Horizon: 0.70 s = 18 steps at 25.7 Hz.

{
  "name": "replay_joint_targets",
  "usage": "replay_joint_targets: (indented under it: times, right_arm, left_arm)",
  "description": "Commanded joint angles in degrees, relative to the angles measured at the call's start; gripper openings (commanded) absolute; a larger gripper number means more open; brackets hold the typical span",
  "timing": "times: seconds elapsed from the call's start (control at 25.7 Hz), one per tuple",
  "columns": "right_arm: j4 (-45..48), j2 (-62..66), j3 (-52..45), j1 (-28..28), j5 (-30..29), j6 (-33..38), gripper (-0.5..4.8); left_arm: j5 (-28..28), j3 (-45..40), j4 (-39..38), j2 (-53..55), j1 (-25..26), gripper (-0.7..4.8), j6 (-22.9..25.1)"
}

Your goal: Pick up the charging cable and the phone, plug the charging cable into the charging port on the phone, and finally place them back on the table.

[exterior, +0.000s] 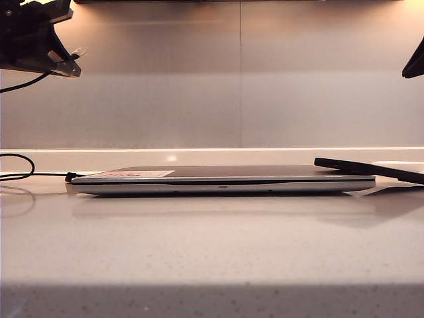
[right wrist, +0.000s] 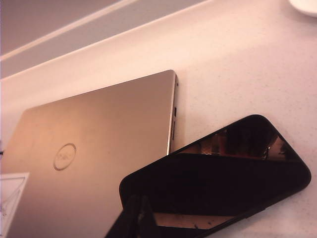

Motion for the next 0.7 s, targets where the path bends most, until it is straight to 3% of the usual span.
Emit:
replay_joint_targets:
  times: [0.04,0.19,0.23,0.31,0.35,0.39,0.47,0.51,0.7]
  right_arm:
    - [3.34,0.07,-2.21,-0.09,-0.07,5.25,-0.05]
    - [10.43,0.07,-7.96,-0.09,-2.64,13.0,-0.05]
    - [11.98,0.07,-9.92,-0.09,-2.6,19.12,-0.05]
    - [11.89,0.2,-11.5,-0.13,-2.21,24.96,0.03]
    - [11.63,0.48,-11.58,-0.15,-2.19,25.75,0.35]
    - [11.58,0.96,-11.58,-0.15,-2.45,26.69,1.49]
    - [11.61,1.55,-11.58,-0.17,-2.4,29.75,2.83]
    - [11.67,2.01,-11.58,-0.17,-2.43,32.02,3.18]
    - [11.82,5.75,-11.58,-0.17,-2.47,38.88,3.17]
  left_arm:
    - [0.11,0.22,-5.35,-0.17,-0.07,-0.06,0.11]
    - [0.11,0.22,-7.17,-0.15,-0.07,-0.06,0.11]
    - [0.11,0.22,-7.17,-0.15,-0.07,-0.06,0.11]
    - [0.11,0.22,-7.19,-0.15,-0.07,-0.06,0.11]
    - [0.11,0.22,-7.17,-0.15,-0.07,-0.06,0.11]
    - [0.11,0.22,-7.17,-0.13,-0.07,-0.06,0.11]
    - [0.11,0.22,-7.15,-0.13,-0.07,-0.06,0.13]
    - [0.11,0.22,-7.13,-0.13,-0.07,-0.06,0.11]
    - [0.11,0.22,-7.1,-0.13,-0.07,-0.06,0.11]
